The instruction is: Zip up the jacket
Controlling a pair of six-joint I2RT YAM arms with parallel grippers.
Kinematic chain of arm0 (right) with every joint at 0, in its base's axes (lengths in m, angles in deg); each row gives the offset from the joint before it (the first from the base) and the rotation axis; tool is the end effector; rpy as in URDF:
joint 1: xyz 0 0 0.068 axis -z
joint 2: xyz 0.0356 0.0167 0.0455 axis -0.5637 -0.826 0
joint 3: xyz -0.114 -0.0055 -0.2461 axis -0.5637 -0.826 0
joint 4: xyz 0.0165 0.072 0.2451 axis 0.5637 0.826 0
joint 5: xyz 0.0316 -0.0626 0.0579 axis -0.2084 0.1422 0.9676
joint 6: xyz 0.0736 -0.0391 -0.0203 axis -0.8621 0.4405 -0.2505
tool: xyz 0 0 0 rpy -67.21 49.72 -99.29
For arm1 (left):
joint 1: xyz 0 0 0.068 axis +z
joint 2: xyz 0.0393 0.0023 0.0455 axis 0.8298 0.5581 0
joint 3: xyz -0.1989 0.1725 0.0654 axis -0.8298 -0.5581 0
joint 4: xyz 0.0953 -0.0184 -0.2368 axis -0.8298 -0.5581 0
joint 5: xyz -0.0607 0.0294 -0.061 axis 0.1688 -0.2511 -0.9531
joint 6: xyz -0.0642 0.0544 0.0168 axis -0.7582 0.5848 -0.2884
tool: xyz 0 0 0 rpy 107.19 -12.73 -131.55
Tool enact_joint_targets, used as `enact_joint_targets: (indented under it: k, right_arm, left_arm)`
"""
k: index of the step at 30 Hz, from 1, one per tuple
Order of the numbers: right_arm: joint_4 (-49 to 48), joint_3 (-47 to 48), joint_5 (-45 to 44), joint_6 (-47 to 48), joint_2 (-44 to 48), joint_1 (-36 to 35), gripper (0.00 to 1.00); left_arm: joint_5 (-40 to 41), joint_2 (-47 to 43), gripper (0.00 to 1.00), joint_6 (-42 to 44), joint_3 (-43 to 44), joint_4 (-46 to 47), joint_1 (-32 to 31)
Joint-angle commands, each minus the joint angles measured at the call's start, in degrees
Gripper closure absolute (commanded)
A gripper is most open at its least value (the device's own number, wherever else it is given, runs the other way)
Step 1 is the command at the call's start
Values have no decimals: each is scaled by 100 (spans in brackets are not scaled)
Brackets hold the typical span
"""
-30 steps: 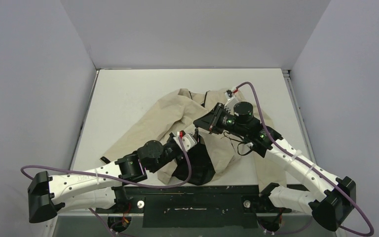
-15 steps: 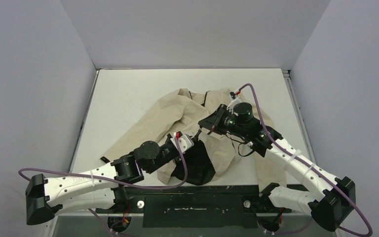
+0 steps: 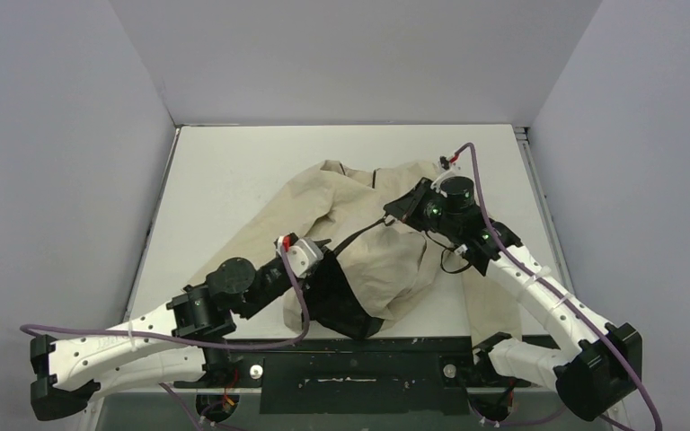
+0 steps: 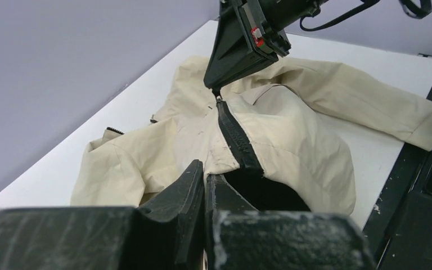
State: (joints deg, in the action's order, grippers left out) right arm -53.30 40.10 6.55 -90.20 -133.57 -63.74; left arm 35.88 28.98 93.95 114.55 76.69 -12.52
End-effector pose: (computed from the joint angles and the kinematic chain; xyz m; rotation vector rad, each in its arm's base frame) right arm 0.2385 0.1548 0.2975 0.3072 2.1832 1.1176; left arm 0.1011 -0.1930 0.3435 0.8243 1.3681 -0.5259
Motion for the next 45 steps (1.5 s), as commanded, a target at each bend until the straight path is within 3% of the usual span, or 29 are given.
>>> enact_joint_targets:
  k: [1,8,11,17,23,26,29,33,40,45]
  right_arm:
    - [-224,183,-797,539,-149,527,100]
    - [-303,651,-966,852,-253,1130,100]
    - [-300,1025,-978,1017,-382,1474,100]
    - [-284,1765,-916,1297,-667,2095,100]
    - [-325,2322,-676,1348,-850,2697,100]
    - [-297,2567,-566,1333,-892,2924,100]
    - [-275,2753,-390,1287,-915,3349,100]
    - [-278,2849,-160,1231,-933,3666,100]
    - [-401,3026,236,1032,-1081,4192,100]
    - [-387,3274,568,903,-1217,4597,100]
  left_arm:
    - [365,-688,100,-150,444,82,-48]
    - [821,-1324,100,-188,435,-15,-48]
    - [1405,-1316,100,-235,557,-38,-50]
    - [2266,-835,100,364,842,245,-42]
    - [2474,-108,100,1191,1252,986,108]
    - [2015,301,100,912,1504,871,693]
    - [718,635,100,82,1713,562,2012]
    - [-628,1101,100,-658,1869,597,3191]
    - [-1366,1814,100,-1142,2499,769,4322]
    - [-1438,2001,100,-1450,2826,709,5064]
